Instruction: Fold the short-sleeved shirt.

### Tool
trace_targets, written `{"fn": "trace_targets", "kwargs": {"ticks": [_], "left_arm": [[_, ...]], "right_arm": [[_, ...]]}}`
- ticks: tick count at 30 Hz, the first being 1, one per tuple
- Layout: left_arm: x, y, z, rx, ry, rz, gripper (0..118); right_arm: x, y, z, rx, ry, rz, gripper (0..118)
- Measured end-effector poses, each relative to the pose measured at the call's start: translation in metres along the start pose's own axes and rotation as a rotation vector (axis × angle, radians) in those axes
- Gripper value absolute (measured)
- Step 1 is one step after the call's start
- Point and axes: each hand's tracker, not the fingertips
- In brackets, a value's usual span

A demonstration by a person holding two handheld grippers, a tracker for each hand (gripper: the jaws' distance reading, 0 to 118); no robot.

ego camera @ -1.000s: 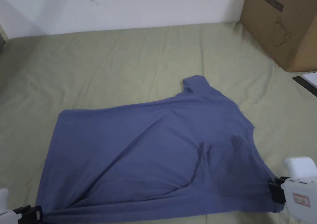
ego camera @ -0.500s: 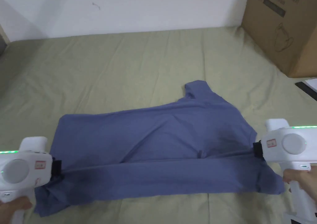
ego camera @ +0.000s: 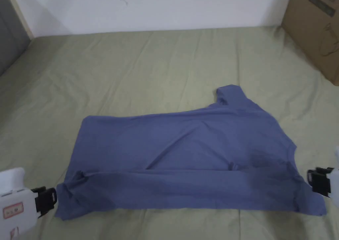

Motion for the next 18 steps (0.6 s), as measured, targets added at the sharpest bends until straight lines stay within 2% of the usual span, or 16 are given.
{"fn": "trace_targets", "kwargs": {"ticks": [1, 2, 6, 7, 9, 10, 15, 17, 18], "left_arm": [[-0.003, -0.009, 0.0, -0.01, -0.009, -0.013, 0], [-0.001, -0.016, 0.0, -0.025, -0.016, -0.035, 0], [-0.001, -0.025, -0.014, -0.041, -0.016, -0.064, 1], [-0.001, -0.023, -0.02, -0.034, -0.009, -0.047, 18], [-0.005, -0.019, -0.031, -0.01, 0.006, -0.033, 66], [-0.006, -0.016, -0.04, -0.02, 0.022, -0.029, 77], [-0.007, -0.013, -0.079, -0.118, -0.002, 0.007, 77], [-0.003, -0.015, -0.093, -0.144, 0.053, -0.004, 74], [0.0, -0.016, -0.093, -0.134, 0.086, -0.054, 69]], "right_arm": [[0.0, -0.009, 0.005, 0.006, 0.041, -0.053, 0], [-0.002, -0.013, 0.005, -0.019, 0.052, -0.073, 0], [-0.014, -0.035, 0.011, -0.024, 0.042, -0.07, 0], [-0.015, -0.038, 0.013, -0.022, 0.05, -0.077, 0], [-0.013, -0.043, 0.015, -0.033, 0.08, -0.128, 0], [-0.012, -0.044, 0.016, -0.031, 0.091, -0.147, 0], [-0.007, -0.051, 0.016, -0.044, 0.07, -0.176, 0], [-0.005, -0.055, 0.015, -0.053, 0.072, -0.196, 0], [-0.004, -0.056, 0.014, -0.059, 0.068, -0.202, 0]]}}
